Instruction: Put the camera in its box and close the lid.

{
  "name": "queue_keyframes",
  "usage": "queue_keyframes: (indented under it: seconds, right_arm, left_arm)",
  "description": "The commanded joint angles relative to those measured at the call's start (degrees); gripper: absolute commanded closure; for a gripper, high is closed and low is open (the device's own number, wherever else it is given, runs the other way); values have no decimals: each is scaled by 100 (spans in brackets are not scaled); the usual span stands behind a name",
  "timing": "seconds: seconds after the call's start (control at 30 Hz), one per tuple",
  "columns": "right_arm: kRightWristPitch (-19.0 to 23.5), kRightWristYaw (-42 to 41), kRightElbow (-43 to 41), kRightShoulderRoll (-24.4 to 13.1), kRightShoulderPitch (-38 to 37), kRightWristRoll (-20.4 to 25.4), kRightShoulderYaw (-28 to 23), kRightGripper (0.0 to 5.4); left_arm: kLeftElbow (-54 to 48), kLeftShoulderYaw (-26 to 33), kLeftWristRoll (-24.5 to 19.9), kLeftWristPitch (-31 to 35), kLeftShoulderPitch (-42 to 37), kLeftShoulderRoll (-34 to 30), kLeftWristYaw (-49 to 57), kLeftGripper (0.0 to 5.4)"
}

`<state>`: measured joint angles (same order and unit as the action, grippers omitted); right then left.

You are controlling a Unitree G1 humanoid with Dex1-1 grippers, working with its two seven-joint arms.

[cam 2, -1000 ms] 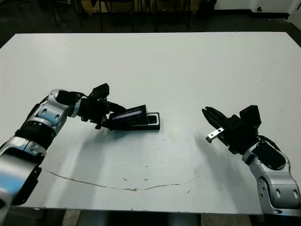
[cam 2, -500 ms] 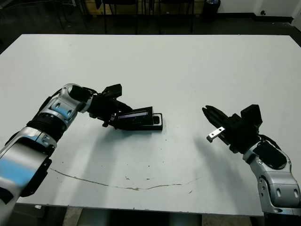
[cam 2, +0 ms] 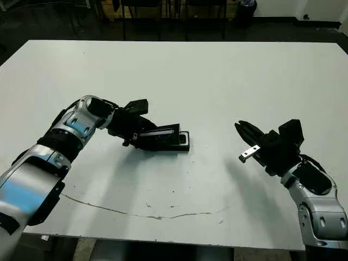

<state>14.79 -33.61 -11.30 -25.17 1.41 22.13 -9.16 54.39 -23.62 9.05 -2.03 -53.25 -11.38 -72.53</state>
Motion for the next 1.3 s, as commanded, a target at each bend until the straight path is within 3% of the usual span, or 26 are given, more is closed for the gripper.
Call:
queue_keyframes:
  seconds: [0.03,0.57,1.2,1.3]
  right_arm:
    - [235,26,23,-34,4,76,-31,540]
    - [147,-2,-1,-100,-30,-87,7,540]
    - [516,206,-327,-113,-74,-80,2,540]
    - [529,228,-367,-98,-92,-94,3,540]
  left_arm:
    - [218,-223,95,79,292,764,191,278]
    - [192,-274,163,336,33,955,137,278]
    - [128,-571,530,-6,146,1220,282,278]
    - [104,-613,568,-144,159,1227,231,227]
